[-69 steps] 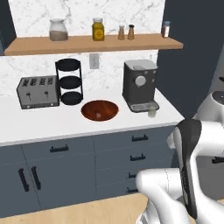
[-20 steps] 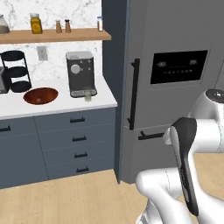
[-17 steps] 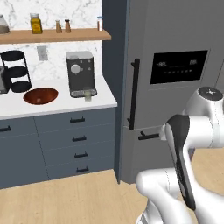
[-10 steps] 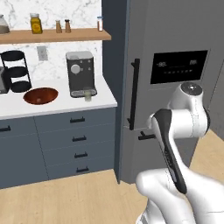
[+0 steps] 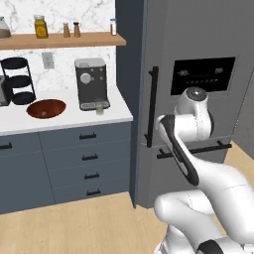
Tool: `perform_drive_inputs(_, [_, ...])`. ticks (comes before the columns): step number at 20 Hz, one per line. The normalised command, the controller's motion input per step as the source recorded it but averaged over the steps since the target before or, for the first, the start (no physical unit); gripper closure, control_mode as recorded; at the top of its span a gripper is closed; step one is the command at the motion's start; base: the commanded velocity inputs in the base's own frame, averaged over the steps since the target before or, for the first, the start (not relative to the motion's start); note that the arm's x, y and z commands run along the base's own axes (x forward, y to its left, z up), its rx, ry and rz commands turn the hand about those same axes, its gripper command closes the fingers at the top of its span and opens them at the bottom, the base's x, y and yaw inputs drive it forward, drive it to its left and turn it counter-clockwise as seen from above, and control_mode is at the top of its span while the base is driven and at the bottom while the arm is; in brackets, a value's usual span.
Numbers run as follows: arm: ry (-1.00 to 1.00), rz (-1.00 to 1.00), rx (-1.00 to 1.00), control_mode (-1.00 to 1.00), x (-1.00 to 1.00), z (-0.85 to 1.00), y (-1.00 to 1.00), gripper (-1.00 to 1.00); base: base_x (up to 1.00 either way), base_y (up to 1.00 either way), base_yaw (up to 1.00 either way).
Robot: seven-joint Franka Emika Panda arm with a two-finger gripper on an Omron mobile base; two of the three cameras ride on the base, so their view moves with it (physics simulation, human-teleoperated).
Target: Grab a lemon wedge from the fridge and one ice cube from the ice bowl, and put them in the glass of lemonade.
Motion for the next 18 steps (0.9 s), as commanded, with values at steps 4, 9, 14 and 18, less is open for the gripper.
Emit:
perform_drive_inputs(4, [-0.28,0.00,0.00,-1.00,0.75,0.00,-0.14,-1.00,0.00,0.00,0.00])
perform_drive_inputs(9, [-0.22,0.00,0.00,-1.00,0.70,0.00,-0.04,-1.00,0.00,0.00,0.00])
perform_drive_inputs(14, [-0.16,0.00,0.00,-1.00,0.68,0.00,0.00,-1.00,0.00,0.00,0.00])
perform_drive_inputs(18, [-0.01,-0.02,0.00,-1.00,0.60,0.02,0.00,-1.00,0.00,0.00,0.00])
